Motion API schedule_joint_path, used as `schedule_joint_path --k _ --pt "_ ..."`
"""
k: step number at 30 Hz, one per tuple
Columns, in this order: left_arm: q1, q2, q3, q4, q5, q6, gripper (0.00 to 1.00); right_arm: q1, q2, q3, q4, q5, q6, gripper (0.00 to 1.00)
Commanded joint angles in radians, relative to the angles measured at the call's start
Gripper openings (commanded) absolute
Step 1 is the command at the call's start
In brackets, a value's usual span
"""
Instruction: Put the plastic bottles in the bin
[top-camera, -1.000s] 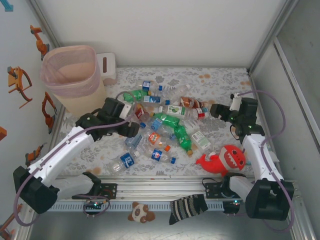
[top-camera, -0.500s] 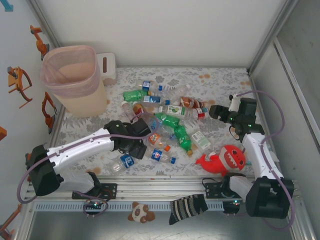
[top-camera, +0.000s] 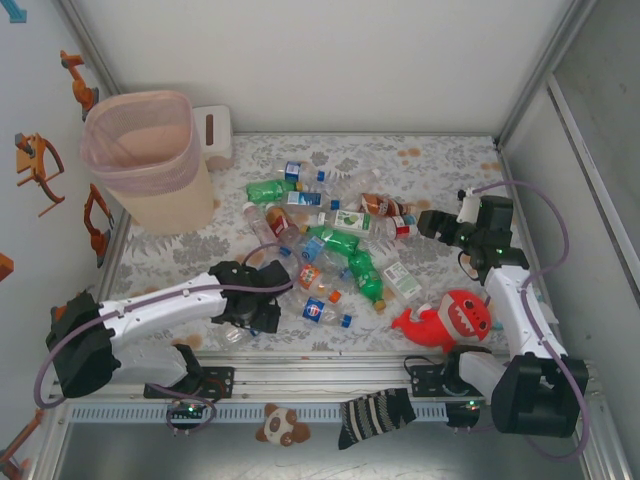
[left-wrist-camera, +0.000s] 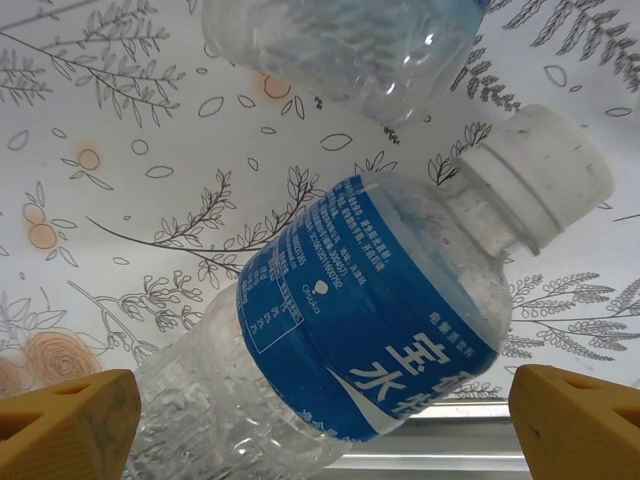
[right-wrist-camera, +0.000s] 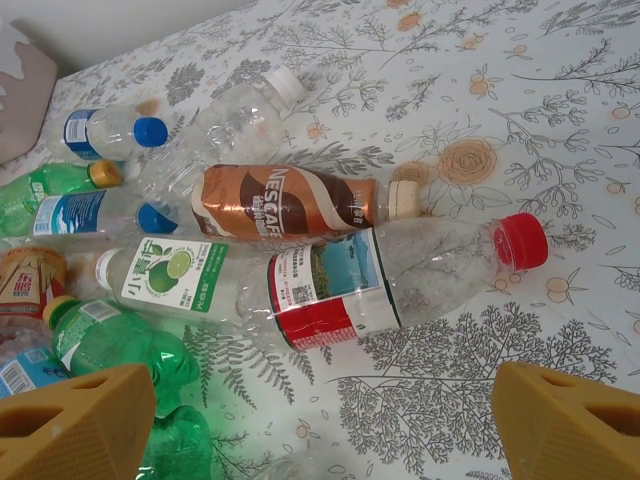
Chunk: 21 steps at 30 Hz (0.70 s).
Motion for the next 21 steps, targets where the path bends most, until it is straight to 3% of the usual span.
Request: schedule_joint_path --k 1,11,21 --pt "-0.004 -0.006 -0.03 0.034 0.015 -0.04 0.96 0.007 -0.007 0.025 -0.019 -0.013 0.007 0.86" --pt "0.005 0.009 -0.105 0.112 0.047 -0.042 0.97 0.008 -0.002 0.03 -0.019 -0.02 0.008 0.86" --pt "0.031 0.019 -0.117 0.154 0.064 -0.012 0.81 0.007 0.006 0.032 -0.02 -0.021 0.007 0.85"
